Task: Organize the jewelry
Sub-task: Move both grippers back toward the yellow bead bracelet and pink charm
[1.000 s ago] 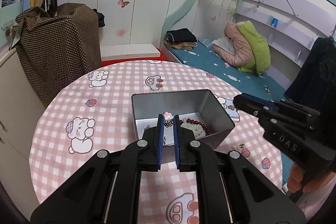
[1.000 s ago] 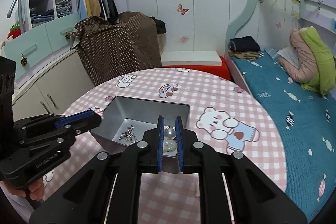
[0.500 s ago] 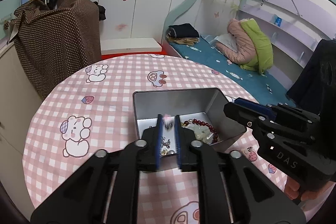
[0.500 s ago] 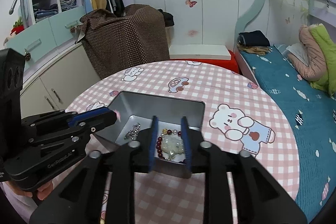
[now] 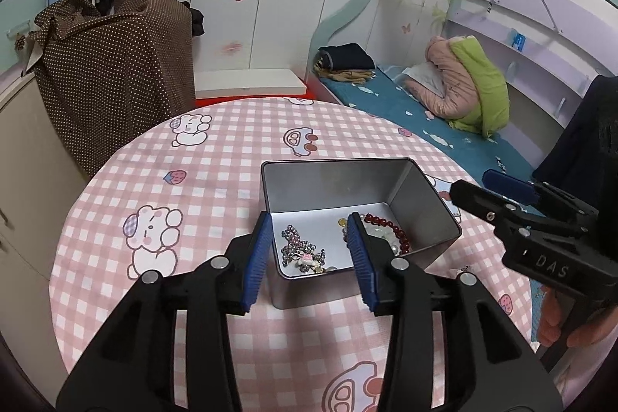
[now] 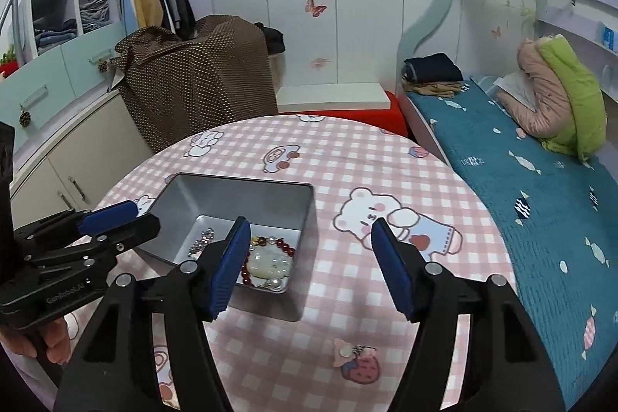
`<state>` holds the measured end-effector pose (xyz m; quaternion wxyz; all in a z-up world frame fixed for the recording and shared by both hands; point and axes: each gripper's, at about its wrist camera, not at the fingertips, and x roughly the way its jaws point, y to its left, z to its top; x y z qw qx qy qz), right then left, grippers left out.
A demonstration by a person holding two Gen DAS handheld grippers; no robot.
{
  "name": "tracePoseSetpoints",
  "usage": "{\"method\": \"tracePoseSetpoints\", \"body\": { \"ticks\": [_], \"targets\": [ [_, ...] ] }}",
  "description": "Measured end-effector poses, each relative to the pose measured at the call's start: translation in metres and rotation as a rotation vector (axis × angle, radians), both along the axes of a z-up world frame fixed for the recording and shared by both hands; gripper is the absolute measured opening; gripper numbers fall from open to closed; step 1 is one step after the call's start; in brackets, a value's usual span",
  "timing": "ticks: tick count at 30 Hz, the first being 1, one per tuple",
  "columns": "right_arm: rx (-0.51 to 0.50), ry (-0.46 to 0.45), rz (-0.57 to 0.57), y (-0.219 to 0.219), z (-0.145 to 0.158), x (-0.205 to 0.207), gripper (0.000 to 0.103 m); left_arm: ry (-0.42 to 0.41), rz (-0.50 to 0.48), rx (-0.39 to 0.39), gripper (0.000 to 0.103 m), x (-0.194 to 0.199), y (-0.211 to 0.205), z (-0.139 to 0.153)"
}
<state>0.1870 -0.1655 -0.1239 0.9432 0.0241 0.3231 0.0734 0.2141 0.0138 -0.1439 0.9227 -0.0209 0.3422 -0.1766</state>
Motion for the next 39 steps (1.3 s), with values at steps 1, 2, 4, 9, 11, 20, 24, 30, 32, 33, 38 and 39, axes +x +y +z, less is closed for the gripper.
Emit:
{"method": "tracePoseSetpoints", "body": {
  "ticks": [1, 2, 4, 9, 11, 20, 24, 30, 32, 33, 38, 39],
  "targets": [
    [-0.001, -0.002, -0.007, -0.002, 0.000, -0.001, 0.063, 0.000, 0.000, 0.000, 0.043, 0.000, 0.001, 0.000],
    [0.001, -0.004, -0.013, -0.005, 0.001, -0.002, 0.064, 0.000, 0.001, 0.000, 0.044, -0.001, 0.001, 0.000],
    [-0.001, -0.003, -0.027, -0.009, 0.000, -0.003, 0.067, -0.001, 0.003, -0.002, 0.047, -0.002, 0.002, 0.000],
    [-0.003, 0.016, -0.069, -0.023, -0.005, -0.004, 0.072, 0.007, 0.011, -0.001, 0.055, -0.004, 0.005, -0.002],
    [-0.011, 0.026, -0.087, -0.028, -0.008, -0.006, 0.076, 0.013, 0.009, -0.003, 0.059, -0.007, 0.006, -0.002],
    [-0.024, 0.069, -0.134, -0.047, -0.022, -0.023, 0.091, 0.051, -0.026, 0.016, 0.083, -0.044, 0.014, -0.010],
    [0.008, 0.096, -0.132, -0.050, -0.029, -0.039, 0.094, 0.086, -0.038, 0.035, 0.089, -0.064, 0.019, -0.022],
    [0.031, 0.138, -0.126, -0.048, -0.041, -0.071, 0.094, 0.113, -0.091, 0.018, 0.089, -0.090, 0.019, -0.031],
    [0.040, 0.150, -0.120, -0.046, -0.043, -0.079, 0.094, 0.112, -0.116, 0.029, 0.089, -0.099, 0.016, -0.034],
    [0.044, 0.153, -0.117, -0.045, -0.044, -0.083, 0.094, 0.109, -0.122, 0.037, 0.089, -0.103, 0.014, -0.035],
    [0.058, 0.160, -0.109, -0.040, -0.047, -0.099, 0.094, 0.113, -0.165, 0.053, 0.077, -0.117, 0.002, -0.044],
    [0.059, 0.160, -0.109, -0.040, -0.047, -0.101, 0.094, 0.117, -0.162, 0.074, 0.073, -0.118, -0.001, -0.048]
  ]
}}
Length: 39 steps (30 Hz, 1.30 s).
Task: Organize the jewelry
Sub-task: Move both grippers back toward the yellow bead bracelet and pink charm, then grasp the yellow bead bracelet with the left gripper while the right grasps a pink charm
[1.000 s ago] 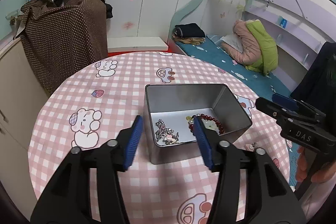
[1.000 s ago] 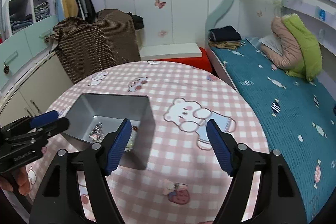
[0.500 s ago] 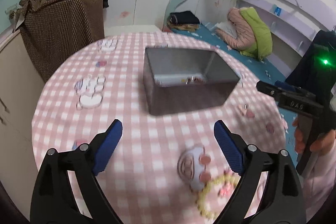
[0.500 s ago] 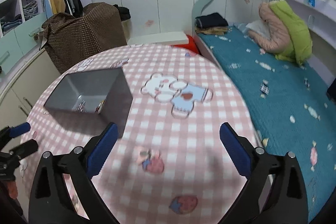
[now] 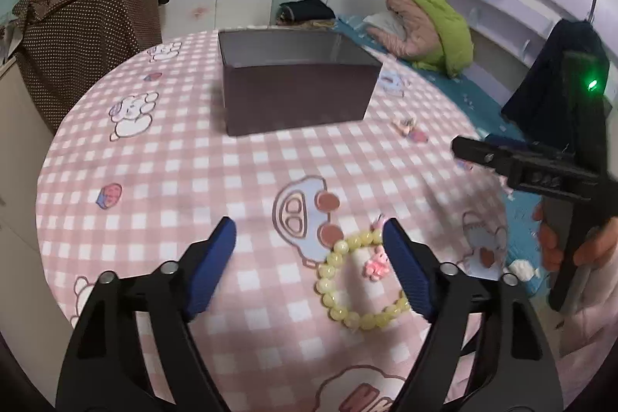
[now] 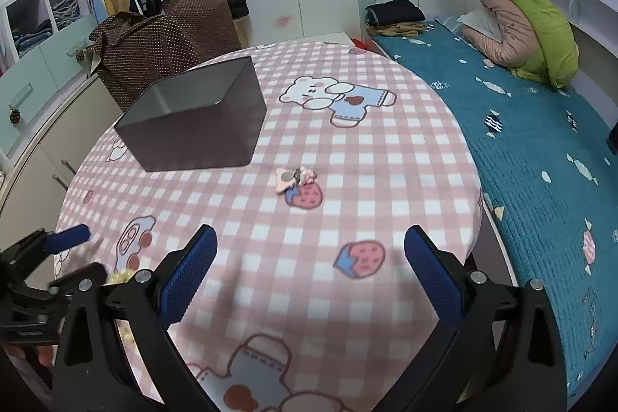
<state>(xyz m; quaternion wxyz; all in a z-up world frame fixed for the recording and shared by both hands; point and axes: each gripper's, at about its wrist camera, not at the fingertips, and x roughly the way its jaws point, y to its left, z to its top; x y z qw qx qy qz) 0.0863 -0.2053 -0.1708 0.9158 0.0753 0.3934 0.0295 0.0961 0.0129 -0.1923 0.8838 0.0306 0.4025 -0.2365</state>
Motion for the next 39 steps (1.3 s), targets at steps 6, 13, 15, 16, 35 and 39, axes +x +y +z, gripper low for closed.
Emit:
{"method": "tracePoseSetpoints", "body": {
  "ticks": [6, 13, 15, 16, 35, 39],
  "targets": [
    [0.002, -0.013, 0.012, 0.004, 0.003, -0.011, 0.094, 0.000, -0.017, 0.080, 0.052, -0.005, -0.010, -0.015],
    [0.006, -0.005, 0.039, 0.015, 0.001, -0.012, 0.094, -0.043, -0.058, 0.155, 0.009, -0.015, -0.022, -0.017],
    [0.006, -0.005, 0.047, 0.018, 0.001, -0.012, 0.094, -0.027, -0.049, 0.113, 0.009, -0.012, -0.018, -0.016],
    [0.006, -0.007, 0.053, 0.020, 0.001, -0.013, 0.094, -0.017, -0.041, 0.086, 0.009, -0.009, -0.015, -0.016],
    [-0.007, -0.020, 0.205, 0.068, 0.005, -0.012, 0.086, -0.141, 0.068, -0.171, 0.009, -0.022, 0.031, 0.048],
    [-0.031, -0.012, 0.263, 0.091, 0.000, -0.008, 0.075, -0.136, 0.103, -0.158, 0.009, -0.025, 0.044, 0.043]
  ]
}}
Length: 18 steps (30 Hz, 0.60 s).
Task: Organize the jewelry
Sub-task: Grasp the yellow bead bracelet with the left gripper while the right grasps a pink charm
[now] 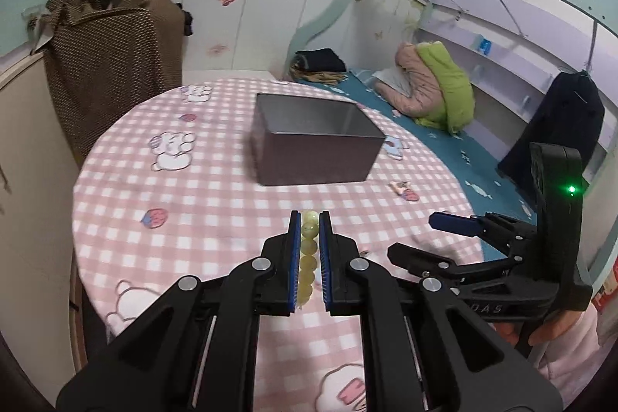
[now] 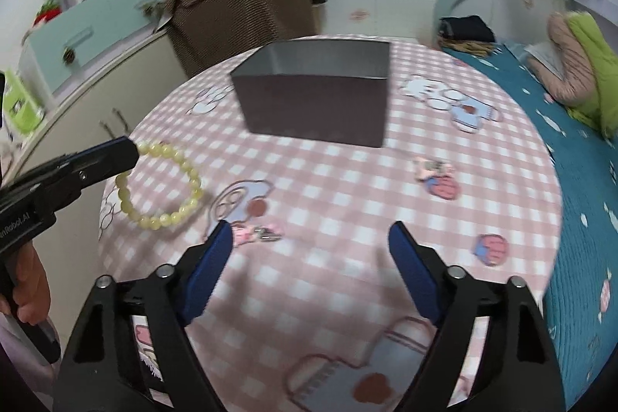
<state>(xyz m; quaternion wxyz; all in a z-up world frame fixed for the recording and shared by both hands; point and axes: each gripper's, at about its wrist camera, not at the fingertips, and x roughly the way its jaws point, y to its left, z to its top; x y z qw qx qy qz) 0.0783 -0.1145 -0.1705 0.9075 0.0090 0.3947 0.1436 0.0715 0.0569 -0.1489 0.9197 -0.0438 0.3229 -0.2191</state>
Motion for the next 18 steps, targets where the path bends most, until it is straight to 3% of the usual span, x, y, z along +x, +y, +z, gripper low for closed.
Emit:
{"method": "tracePoseSetpoints", "body": {
  "ticks": [5, 9, 15, 18],
  "targets": [
    [-0.021, 0.042, 0.023, 0.019, -0.014, 0.011, 0.056, 0.016, 0.015, 0.001, 0.009, -0.001, 0.009, -0.008],
    [-0.034, 0.051, 0.018, 0.023, -0.020, 0.015, 0.048, 0.027, 0.011, -0.006, 0.009, 0.000, 0.012, -0.012],
    [-0.016, 0.045, 0.062, 0.027, -0.019, 0.014, 0.019, 0.039, -0.008, -0.017, 0.009, 0.005, 0.009, -0.017],
    [-0.031, 0.038, 0.068, 0.031, -0.019, 0.013, 0.017, 0.046, -0.014, -0.023, 0.009, 0.007, 0.008, -0.020]
  ]
}}
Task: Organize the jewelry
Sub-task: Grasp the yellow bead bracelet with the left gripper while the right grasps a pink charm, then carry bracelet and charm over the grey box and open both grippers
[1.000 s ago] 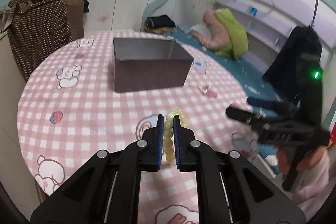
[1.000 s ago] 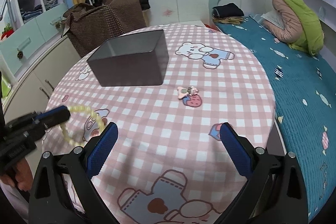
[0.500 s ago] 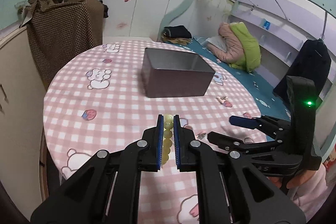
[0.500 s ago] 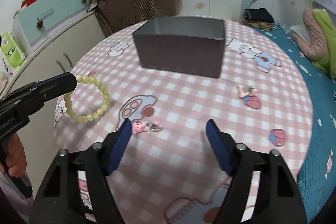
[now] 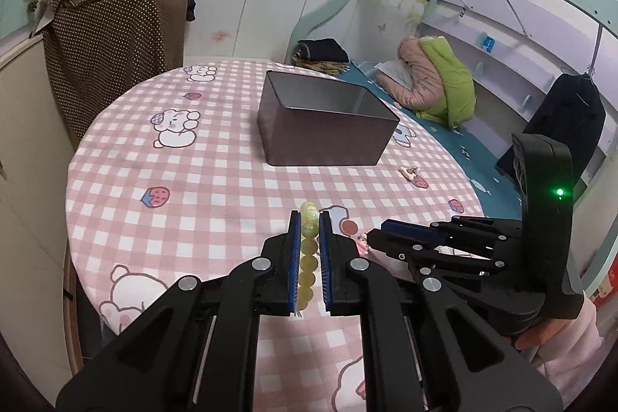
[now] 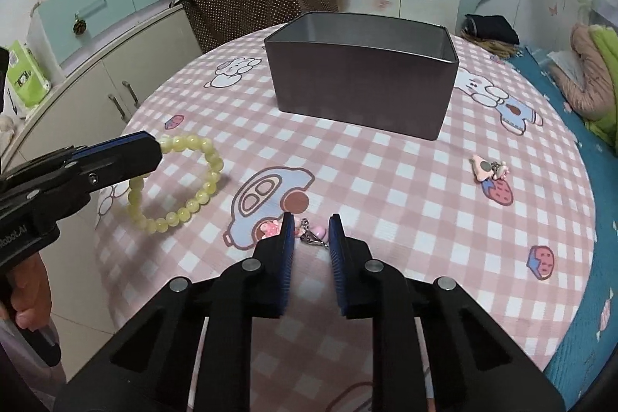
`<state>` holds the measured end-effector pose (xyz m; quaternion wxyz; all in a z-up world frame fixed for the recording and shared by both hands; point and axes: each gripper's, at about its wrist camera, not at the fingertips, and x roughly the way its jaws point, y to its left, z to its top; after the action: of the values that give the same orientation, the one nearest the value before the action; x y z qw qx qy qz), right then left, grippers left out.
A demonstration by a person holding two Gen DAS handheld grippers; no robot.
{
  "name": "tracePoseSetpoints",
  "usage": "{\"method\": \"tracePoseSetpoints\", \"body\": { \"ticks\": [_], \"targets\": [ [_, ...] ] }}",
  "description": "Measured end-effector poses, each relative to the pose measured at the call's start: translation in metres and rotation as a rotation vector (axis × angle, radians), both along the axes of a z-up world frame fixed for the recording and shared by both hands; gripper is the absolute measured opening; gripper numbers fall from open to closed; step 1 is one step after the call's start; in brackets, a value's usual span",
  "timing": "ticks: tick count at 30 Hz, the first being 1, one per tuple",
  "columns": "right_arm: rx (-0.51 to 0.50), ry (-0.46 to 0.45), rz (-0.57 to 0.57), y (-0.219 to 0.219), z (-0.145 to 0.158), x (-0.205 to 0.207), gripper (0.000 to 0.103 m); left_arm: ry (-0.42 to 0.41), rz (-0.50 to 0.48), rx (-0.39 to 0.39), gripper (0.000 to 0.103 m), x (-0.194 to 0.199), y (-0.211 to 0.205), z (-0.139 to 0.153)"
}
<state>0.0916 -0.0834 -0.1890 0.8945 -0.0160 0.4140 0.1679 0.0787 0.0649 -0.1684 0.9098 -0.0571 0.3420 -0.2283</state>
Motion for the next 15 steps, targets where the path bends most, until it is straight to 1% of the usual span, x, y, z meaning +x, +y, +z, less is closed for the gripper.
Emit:
{"method": "tracePoseSetpoints", "body": {
  "ticks": [2, 4, 11, 15],
  "targets": [
    [0.013, 0.006, -0.004, -0.002, 0.000, 0.001, 0.016, 0.005, -0.001, -0.001, 0.009, 0.001, 0.000, -0.001],
    [0.012, 0.008, -0.019, -0.005, 0.002, 0.002, 0.008, 0.006, -0.004, -0.002, 0.009, 0.002, -0.001, -0.001],
    [0.033, 0.012, -0.047, -0.016, 0.004, 0.002, 0.008, 0.003, -0.011, -0.002, 0.009, 0.005, -0.006, 0.000],
    [0.035, -0.008, -0.059, -0.022, 0.010, 0.003, 0.008, -0.002, -0.014, -0.001, 0.009, 0.008, -0.008, 0.002]
  ]
}}
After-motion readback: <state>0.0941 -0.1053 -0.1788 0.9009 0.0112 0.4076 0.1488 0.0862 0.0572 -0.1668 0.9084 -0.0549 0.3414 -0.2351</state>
